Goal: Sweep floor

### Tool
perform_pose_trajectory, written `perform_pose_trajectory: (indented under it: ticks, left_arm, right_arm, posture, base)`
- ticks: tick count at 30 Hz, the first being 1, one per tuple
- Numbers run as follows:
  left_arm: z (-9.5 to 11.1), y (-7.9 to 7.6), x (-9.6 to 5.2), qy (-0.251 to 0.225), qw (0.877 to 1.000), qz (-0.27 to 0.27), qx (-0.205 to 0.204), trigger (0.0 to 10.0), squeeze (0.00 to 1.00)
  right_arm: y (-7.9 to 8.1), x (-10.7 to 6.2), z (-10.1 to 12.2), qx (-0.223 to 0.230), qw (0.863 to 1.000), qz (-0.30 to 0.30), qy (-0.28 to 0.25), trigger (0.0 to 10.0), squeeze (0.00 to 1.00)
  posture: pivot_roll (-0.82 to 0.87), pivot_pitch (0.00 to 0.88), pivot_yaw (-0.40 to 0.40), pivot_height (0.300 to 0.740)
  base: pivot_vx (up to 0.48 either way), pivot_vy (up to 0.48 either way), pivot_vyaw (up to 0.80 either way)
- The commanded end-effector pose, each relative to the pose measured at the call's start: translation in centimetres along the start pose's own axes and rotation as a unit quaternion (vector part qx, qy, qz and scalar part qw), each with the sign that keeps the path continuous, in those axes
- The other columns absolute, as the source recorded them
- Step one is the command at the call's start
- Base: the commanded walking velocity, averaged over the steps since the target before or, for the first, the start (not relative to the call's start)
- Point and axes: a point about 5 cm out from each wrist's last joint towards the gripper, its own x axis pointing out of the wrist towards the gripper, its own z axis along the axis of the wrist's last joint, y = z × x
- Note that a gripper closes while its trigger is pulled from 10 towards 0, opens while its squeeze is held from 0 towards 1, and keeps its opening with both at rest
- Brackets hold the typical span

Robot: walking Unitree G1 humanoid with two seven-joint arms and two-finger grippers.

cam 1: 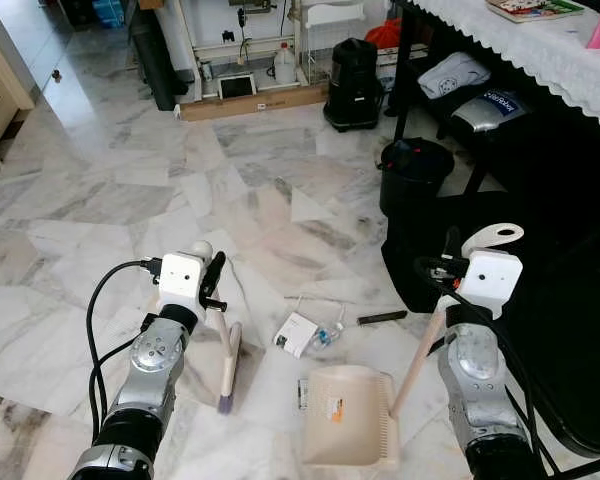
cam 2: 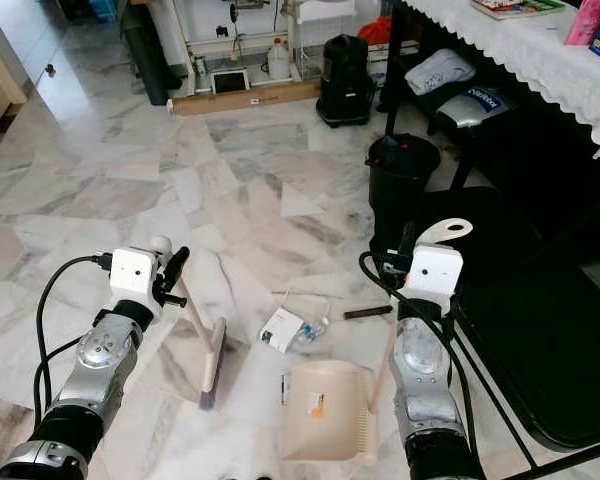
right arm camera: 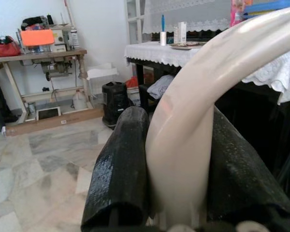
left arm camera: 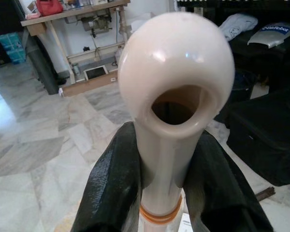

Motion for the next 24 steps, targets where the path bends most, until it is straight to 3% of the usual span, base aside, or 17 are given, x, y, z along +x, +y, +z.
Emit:
perform_pose_trajectory:
  ticks: [1,20,24]
  left_arm:
    - [0.88,0.32,0.23,-0.022,1.000,0.002,0.009,10.0,0.00]
    - [0.92,0.26,0.23,-0.024,1.000,-0.002,0.008,10.0,0.00]
    - [0.92,0.16,0.27,-0.024,1.000,-0.004,0.007,10.0,0.00]
  right_arm:
    - [0.24,0.37,0.77,0.009,1.000,0.001,-0.017,10.0,0.00]
    - [0.29,0.41,0.81,0.008,1.000,0.001,-0.018,10.0,0.00]
    - [0.25,0.40,0.81,0.008,1.000,0.000,-0.018,10.0,0.00]
  posture:
    - [-0.07,0.068,0.079,0.740]
    - [-0.07,0.066,0.080,0.740]
    - [-0.07,0.065,0.080,0.740]
  base:
    - [0.266,0.000,0.00]
    - [0.343,0.000,0.00]
    - [0.064,0.000,0.00]
